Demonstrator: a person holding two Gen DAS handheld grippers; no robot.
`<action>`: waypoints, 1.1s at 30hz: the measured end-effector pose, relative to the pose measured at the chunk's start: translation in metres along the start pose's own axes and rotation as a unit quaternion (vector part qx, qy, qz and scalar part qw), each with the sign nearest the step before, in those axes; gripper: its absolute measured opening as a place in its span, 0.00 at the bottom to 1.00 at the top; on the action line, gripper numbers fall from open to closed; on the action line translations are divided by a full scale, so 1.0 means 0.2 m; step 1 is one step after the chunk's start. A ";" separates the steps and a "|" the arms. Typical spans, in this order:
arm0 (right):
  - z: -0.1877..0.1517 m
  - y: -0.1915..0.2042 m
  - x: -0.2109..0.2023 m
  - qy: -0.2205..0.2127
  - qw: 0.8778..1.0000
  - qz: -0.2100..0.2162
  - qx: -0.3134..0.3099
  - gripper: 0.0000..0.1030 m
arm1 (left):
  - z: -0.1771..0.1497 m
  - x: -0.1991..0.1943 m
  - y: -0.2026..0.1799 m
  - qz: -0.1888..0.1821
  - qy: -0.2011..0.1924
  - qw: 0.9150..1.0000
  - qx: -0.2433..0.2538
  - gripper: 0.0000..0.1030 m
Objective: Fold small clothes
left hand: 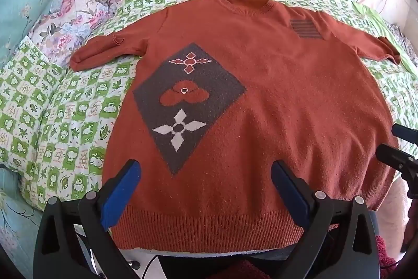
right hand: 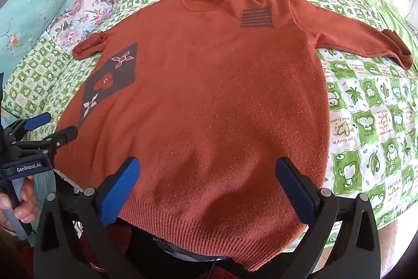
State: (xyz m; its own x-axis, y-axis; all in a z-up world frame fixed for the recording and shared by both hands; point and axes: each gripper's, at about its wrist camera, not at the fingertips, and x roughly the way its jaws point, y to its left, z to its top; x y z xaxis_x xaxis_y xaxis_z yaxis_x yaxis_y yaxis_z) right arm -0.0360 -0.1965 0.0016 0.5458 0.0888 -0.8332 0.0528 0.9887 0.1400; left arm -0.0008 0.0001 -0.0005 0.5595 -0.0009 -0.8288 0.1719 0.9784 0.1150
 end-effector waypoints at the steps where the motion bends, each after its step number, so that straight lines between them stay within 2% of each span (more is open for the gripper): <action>1: 0.00 0.00 0.00 0.000 1.000 0.000 0.000 1.00 | 0.00 0.00 0.00 0.000 0.000 1.000 0.000 0.97; 25: -0.01 0.03 -0.01 -0.003 1.000 0.000 0.001 1.00 | 0.01 0.00 -0.01 -0.015 0.002 1.000 -0.005 0.97; 33: 0.00 0.02 -0.02 -0.016 1.000 0.004 0.000 1.00 | 0.02 0.00 -0.01 -0.021 0.003 1.000 -0.008 0.97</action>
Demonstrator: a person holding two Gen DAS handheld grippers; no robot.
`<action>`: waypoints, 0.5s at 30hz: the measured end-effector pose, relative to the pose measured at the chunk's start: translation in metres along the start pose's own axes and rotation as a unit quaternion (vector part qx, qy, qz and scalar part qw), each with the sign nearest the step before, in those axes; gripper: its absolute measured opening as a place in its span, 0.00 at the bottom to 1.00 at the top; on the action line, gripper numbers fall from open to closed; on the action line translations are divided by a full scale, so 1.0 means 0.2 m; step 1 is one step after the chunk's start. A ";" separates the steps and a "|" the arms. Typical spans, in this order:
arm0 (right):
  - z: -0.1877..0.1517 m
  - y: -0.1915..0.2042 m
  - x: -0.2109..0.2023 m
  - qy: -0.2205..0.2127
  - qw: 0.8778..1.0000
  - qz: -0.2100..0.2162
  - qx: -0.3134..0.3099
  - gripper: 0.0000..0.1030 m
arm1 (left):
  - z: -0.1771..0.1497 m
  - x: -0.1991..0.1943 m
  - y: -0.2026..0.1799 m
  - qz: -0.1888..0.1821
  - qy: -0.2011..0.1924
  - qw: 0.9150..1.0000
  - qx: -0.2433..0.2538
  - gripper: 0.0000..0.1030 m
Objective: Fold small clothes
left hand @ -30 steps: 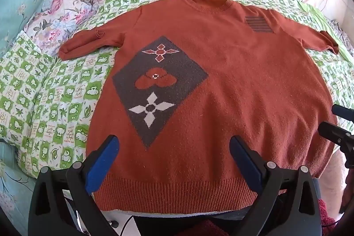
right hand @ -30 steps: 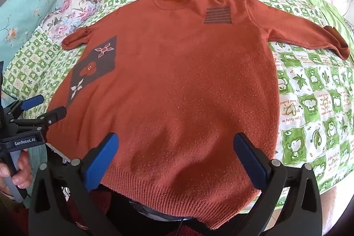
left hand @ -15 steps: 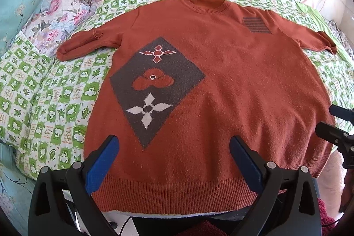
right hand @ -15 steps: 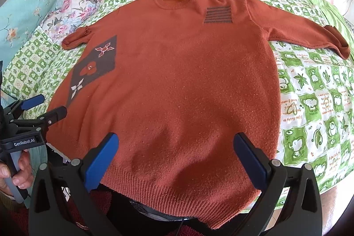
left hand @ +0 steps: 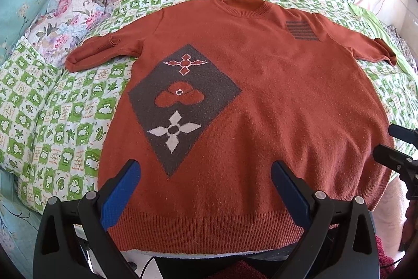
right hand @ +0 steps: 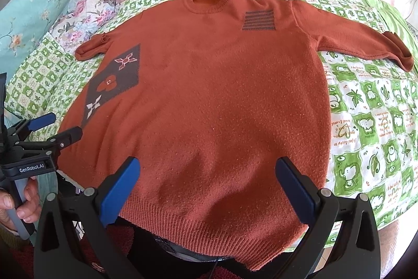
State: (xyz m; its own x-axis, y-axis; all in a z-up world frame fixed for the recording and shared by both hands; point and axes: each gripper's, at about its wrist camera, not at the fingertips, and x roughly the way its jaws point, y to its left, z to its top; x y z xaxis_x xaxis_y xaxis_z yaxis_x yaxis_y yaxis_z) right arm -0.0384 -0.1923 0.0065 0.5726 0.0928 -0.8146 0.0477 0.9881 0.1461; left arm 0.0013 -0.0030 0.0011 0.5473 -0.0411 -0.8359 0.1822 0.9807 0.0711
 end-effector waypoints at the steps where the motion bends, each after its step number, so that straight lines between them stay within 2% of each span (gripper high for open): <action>1: 0.00 0.00 0.00 0.001 1.000 0.000 0.000 1.00 | 0.00 0.00 0.00 -0.004 0.002 1.000 -0.002 0.97; 7: 0.00 0.00 0.00 -0.004 1.000 0.002 0.000 1.00 | 0.01 0.01 0.00 0.002 0.002 1.000 0.003 0.97; 8: 0.00 0.00 0.00 0.008 1.000 -0.002 -0.001 1.00 | 0.01 0.01 0.00 0.002 0.003 1.000 0.003 0.97; 13: 0.01 0.00 -0.02 -0.020 1.000 0.008 0.001 1.00 | 0.01 0.01 0.00 0.010 0.007 1.000 0.010 0.97; 15: 0.01 0.00 -0.01 -0.010 1.000 0.006 0.003 1.00 | 0.01 0.02 0.00 0.011 0.003 1.000 0.011 0.97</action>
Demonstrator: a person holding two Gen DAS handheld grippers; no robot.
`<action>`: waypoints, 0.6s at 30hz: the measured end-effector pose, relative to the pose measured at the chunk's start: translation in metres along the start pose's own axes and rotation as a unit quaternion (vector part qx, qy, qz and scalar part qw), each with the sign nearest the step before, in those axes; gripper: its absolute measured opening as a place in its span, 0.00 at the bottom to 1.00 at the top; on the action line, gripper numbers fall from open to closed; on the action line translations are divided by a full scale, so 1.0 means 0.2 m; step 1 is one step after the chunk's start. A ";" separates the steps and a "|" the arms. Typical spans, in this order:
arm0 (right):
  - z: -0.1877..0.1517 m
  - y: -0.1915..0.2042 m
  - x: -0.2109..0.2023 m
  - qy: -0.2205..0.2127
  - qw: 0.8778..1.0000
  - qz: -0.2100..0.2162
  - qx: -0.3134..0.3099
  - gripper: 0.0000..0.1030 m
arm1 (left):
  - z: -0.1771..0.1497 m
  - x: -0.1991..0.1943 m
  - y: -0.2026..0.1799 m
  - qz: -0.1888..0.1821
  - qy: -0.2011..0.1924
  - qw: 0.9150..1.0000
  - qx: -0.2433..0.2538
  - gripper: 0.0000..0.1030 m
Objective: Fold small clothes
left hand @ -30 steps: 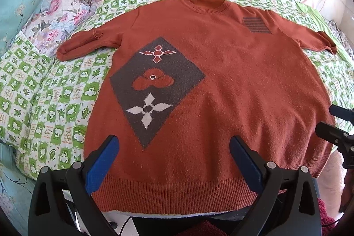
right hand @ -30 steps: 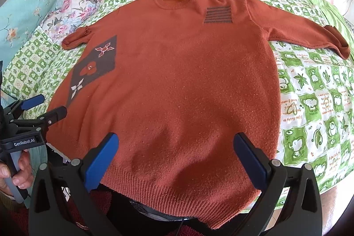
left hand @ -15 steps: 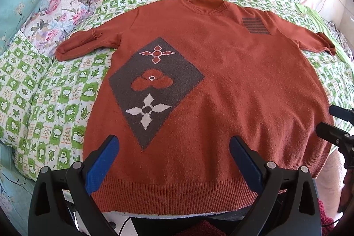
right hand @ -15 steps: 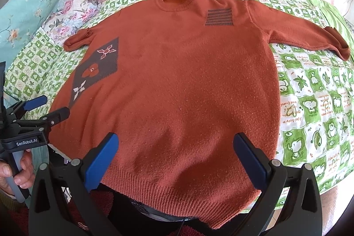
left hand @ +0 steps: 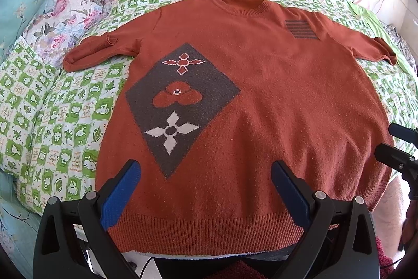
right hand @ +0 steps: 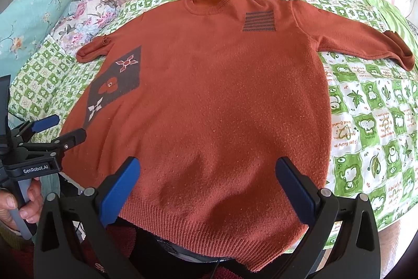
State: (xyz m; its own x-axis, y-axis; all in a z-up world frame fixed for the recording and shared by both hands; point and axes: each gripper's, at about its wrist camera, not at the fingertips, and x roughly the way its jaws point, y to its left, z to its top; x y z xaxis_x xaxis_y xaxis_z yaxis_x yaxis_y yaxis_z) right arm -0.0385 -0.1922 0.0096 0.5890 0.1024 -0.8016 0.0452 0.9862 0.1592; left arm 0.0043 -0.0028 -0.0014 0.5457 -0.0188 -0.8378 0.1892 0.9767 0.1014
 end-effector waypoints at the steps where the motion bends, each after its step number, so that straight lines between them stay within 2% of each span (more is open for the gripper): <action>1: 0.00 0.00 0.01 0.018 1.000 -0.007 0.000 1.00 | 0.00 0.00 0.00 0.002 -0.006 1.000 0.001 0.97; 4: 0.00 -0.01 0.01 0.036 0.999 -0.014 -0.002 1.00 | 0.01 0.01 0.00 0.004 -0.008 1.000 0.002 0.97; 11: 0.02 -0.03 -0.01 0.017 1.000 -0.008 -0.001 1.00 | 0.01 0.03 0.02 -0.002 0.001 1.000 0.002 0.97; 13: 0.03 -0.05 -0.01 0.006 1.000 -0.002 0.007 1.00 | 0.01 0.02 0.02 -0.009 -0.017 1.000 0.001 0.97; 18: 0.05 -0.15 -0.03 -0.004 0.999 -0.008 0.030 1.00 | 0.05 -0.02 0.05 0.002 -0.068 0.998 -0.020 0.97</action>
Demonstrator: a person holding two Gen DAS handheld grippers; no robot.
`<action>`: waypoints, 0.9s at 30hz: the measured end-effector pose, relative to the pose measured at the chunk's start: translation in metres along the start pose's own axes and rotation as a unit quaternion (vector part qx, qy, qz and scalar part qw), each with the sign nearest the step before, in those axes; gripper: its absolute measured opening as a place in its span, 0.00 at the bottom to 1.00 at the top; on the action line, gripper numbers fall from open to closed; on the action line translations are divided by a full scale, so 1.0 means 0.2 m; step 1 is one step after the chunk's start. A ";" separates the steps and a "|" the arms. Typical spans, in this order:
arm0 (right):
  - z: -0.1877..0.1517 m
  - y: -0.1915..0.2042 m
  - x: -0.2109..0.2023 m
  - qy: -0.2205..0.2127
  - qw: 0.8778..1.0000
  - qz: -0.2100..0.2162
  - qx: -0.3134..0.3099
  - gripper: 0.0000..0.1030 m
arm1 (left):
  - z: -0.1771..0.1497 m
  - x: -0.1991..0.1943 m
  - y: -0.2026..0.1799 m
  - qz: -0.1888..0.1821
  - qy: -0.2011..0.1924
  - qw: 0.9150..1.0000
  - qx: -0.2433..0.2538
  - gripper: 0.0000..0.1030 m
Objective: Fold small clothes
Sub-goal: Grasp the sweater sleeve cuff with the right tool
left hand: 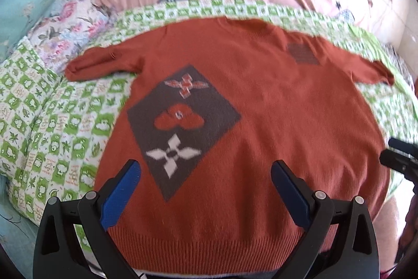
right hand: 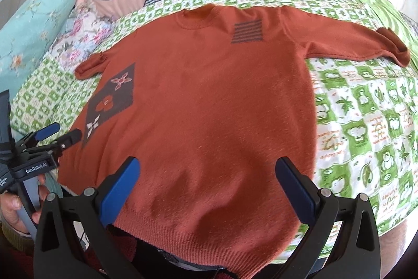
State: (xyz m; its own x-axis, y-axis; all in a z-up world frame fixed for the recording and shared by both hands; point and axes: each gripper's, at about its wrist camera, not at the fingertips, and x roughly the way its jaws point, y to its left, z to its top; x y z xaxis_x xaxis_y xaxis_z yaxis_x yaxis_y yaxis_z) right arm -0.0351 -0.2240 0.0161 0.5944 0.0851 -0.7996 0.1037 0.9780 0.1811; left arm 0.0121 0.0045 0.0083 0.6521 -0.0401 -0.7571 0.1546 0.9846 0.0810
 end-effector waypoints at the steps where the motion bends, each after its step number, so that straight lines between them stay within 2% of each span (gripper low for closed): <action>1: 0.01 -0.02 0.00 0.000 1.000 0.004 0.009 1.00 | 0.01 0.00 0.01 -0.004 -0.004 1.000 -0.006 0.97; 3: 0.03 -0.08 -0.01 -0.004 1.000 0.001 0.024 1.00 | 0.04 0.01 0.01 -0.008 -0.013 1.000 0.002 0.97; 6: 0.05 -0.16 -0.03 -0.013 0.999 -0.002 0.046 1.00 | 0.07 0.08 -0.01 -0.006 0.029 0.999 0.028 0.97; 10: 0.08 -0.29 -0.04 -0.037 0.997 0.004 0.069 1.00 | 0.08 0.13 -0.04 0.000 0.054 0.998 0.045 0.98; 14: 0.15 -0.48 -0.09 -0.059 0.994 -0.024 0.085 0.94 | 0.10 0.17 -0.03 0.003 0.069 0.997 0.038 0.98; 16: 0.22 -0.64 -0.12 -0.070 0.991 -0.046 0.102 0.81 | 0.11 0.19 -0.02 -0.004 0.078 0.996 0.031 0.98; 18: 0.30 -0.82 -0.17 -0.087 0.987 -0.069 0.117 0.76 | 0.13 0.20 -0.01 -0.007 0.084 0.996 0.026 0.98; 20: 0.38 -0.99 -0.22 -0.105 0.982 -0.084 0.132 0.75 | 0.14 0.22 -0.01 -0.003 0.088 0.996 0.023 0.98; 21: 0.45 -1.12 -0.24 -0.111 0.977 -0.106 0.145 0.74 | 0.14 0.22 -0.01 0.000 0.091 0.996 0.024 0.98; 24: 0.61 -1.39 -0.24 -0.118 0.970 -0.140 0.157 0.69 | 0.15 0.24 -0.02 0.006 0.098 0.995 0.026 0.98; 27: 0.76 -1.62 -0.18 -0.110 0.967 -0.159 0.167 0.69 | 0.16 0.25 -0.05 0.009 0.104 0.994 0.031 0.98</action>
State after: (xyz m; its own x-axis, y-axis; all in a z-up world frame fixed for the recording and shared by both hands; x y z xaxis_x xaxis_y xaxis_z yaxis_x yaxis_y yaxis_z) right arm 0.0298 -0.5732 0.0733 0.6415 -0.2881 -0.7110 0.5387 0.8290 0.1502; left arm 0.0663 -0.0120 -0.0099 0.4894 0.0203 -0.8718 0.1934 0.9723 0.1312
